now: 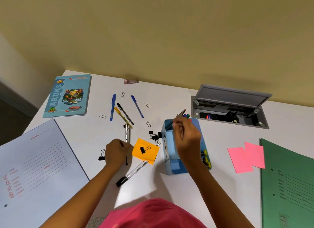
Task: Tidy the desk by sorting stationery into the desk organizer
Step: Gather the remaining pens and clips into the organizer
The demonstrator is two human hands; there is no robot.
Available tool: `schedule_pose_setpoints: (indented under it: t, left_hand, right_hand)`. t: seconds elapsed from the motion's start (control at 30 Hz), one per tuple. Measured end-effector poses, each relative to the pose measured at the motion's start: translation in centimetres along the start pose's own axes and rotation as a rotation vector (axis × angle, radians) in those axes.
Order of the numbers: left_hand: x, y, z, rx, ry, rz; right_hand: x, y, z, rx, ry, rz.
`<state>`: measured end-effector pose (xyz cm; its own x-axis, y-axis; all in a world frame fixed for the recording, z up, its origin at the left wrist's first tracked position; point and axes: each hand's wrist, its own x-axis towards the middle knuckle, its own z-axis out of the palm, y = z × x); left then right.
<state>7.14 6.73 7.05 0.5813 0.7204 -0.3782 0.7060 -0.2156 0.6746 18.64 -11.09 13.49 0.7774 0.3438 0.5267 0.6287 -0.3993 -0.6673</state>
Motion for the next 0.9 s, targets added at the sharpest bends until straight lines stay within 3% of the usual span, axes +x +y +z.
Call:
schedule_pose_setpoints:
  t: [0.17, 0.3, 0.4, 0.53, 0.73, 0.9]
  left_hand:
    - [-3.6, 0.7, 0.0, -0.028, -0.031, 0.297]
    - [-5.4, 1.5, 0.3, 0.102, -0.004, 0.514]
    - [-5.7, 2.1, 0.5, 0.143, 0.022, 0.582]
    - [-5.9, 2.4, 0.3, 0.133, 0.064, 0.552]
    - [-5.3, 0.4, -0.5, 0.07, 0.14, 0.364]
    - [-5.4, -2.6, -1.0, 0.145, 0.134, 0.196]
  right_hand:
    - [-0.8, -2.1, 1.1, 0.24, -0.181, 0.197]
    - [-0.7, -2.7, 1.8, 0.209, -0.3, 0.336]
    - [-0.3, -3.0, 1.6, 0.172, -0.322, 0.299]
    - [0.6, -2.9, 0.7, 0.166, -0.301, 0.273]
    - [3.1, -2.1, -1.4, -0.016, -0.05, 0.153]
    - [4.3, -0.7, -2.0, -0.18, -0.093, 0.069]
